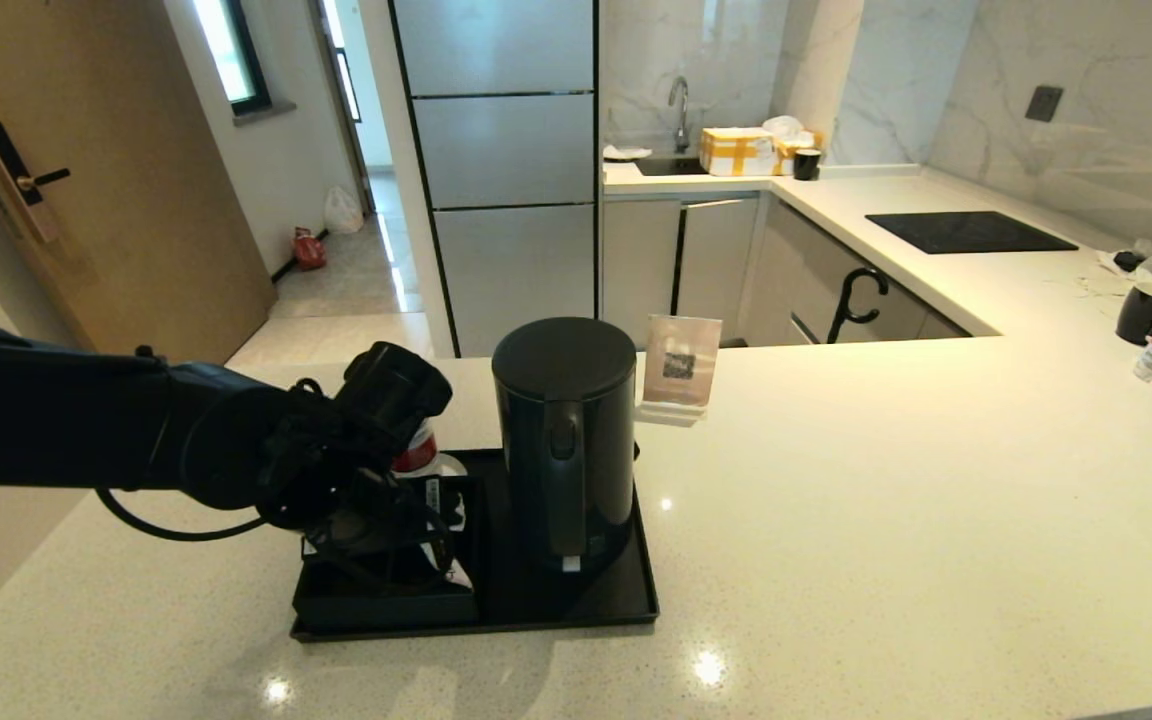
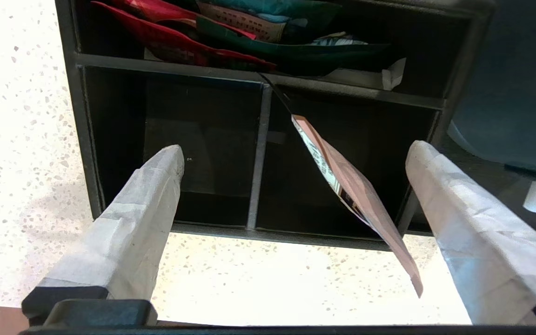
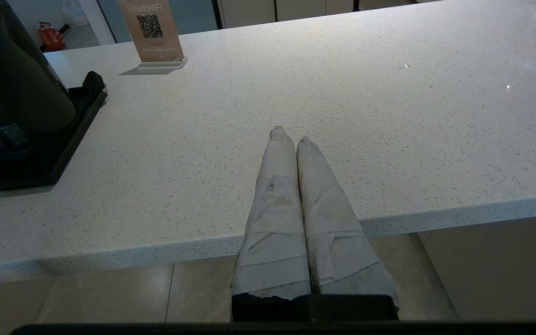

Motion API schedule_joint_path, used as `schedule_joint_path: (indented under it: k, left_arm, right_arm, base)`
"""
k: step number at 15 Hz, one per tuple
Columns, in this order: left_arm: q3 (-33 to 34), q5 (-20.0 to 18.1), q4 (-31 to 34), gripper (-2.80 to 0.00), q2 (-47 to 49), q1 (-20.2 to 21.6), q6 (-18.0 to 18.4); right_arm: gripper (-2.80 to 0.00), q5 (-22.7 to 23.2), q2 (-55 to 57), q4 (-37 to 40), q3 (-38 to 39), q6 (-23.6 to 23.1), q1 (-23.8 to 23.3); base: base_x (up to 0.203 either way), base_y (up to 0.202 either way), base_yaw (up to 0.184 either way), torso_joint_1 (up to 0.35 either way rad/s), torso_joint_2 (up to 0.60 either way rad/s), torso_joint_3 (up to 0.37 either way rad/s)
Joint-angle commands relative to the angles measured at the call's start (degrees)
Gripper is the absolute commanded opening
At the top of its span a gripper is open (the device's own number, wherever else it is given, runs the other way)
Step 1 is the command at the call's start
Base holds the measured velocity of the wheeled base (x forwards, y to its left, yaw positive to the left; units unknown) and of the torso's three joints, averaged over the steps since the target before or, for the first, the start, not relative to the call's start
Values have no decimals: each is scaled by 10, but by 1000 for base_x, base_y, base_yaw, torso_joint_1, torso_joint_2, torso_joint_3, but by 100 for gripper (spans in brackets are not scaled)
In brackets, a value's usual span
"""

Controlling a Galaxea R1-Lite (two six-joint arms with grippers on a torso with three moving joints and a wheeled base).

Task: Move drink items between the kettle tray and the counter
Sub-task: Pick up the tea bag

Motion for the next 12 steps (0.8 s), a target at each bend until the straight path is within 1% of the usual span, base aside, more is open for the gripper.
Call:
schedule_joint_path:
  k: [1,9,10,11,12]
  left_arm:
    - [0,0,0,0,-6,-1,-5]
    - [0,0,-1,0,-5,-2,-5]
    - [0,0,-3,0,0,-17,-5]
    - [1,0,-5,-280,4,-25,-5]
    - [-3,2,-6,-280,8,-25,-7]
  right_arm:
    - [-280,0,0,0,0,0,0]
    - [-280,0,0,0,0,0,0]
    - [-280,0,0,0,0,0,0]
    - [-280,0,0,0,0,0,0]
    - [-280,0,0,0,0,0,0]
  base:
    - [0,0,0,0,0,0]
    - [0,0,0,0,0,0]
    - [0,0,0,0,0,0]
    - [0,0,0,0,0,0]
    - [0,0,0,0,0,0]
